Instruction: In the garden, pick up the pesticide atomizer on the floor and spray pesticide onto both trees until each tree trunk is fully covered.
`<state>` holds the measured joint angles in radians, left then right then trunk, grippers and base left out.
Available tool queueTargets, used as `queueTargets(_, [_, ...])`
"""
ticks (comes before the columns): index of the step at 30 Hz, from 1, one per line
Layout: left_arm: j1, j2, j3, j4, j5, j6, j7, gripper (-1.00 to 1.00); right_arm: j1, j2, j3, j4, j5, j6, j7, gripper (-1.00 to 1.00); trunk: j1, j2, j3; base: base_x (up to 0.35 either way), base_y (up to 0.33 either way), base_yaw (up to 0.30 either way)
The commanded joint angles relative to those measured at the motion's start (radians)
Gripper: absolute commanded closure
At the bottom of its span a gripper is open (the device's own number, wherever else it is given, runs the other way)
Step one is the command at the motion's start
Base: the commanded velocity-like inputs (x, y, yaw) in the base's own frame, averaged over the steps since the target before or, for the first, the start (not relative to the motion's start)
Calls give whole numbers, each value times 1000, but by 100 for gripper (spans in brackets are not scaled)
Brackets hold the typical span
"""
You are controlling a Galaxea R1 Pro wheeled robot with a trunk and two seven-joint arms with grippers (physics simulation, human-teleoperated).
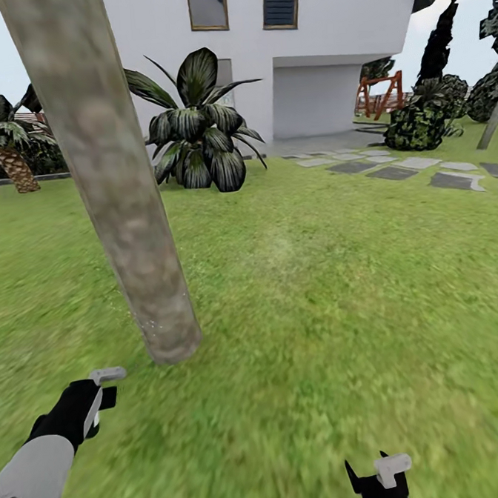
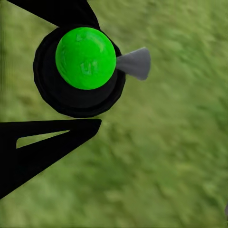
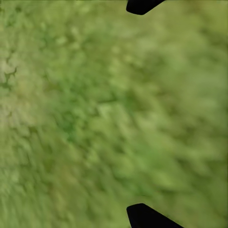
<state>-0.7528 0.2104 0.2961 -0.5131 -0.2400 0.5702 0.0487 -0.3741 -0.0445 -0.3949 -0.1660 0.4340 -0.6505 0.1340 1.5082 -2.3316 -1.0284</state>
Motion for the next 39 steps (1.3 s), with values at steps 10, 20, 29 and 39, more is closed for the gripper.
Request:
queueTargets(10, [-31, -45, -25, -10, -11, 11, -25, 100, 0, 0, -10, 0, 2, -3, 7, -100, 0, 0, -1, 0, 0, 24])
queueTargets(20, [-73, 1, -44, -14, -13, 16, -58, 100, -1, 0, -10, 0, 2, -3, 7, -100, 0, 0, -1, -86, 0, 0])
queueTargets(29, [-118, -74, -95, -137, -10, 117, -60, 100, 0, 0, -10, 0, 2, -3, 7, -100, 0, 0, -1, -15, 0, 0])
queueTargets(39, [-165, -31, -121, -137, -12, 124, -137, 100, 0, 0, -10, 0, 2, -3, 7, -100, 0, 0, -1, 0, 0, 0])
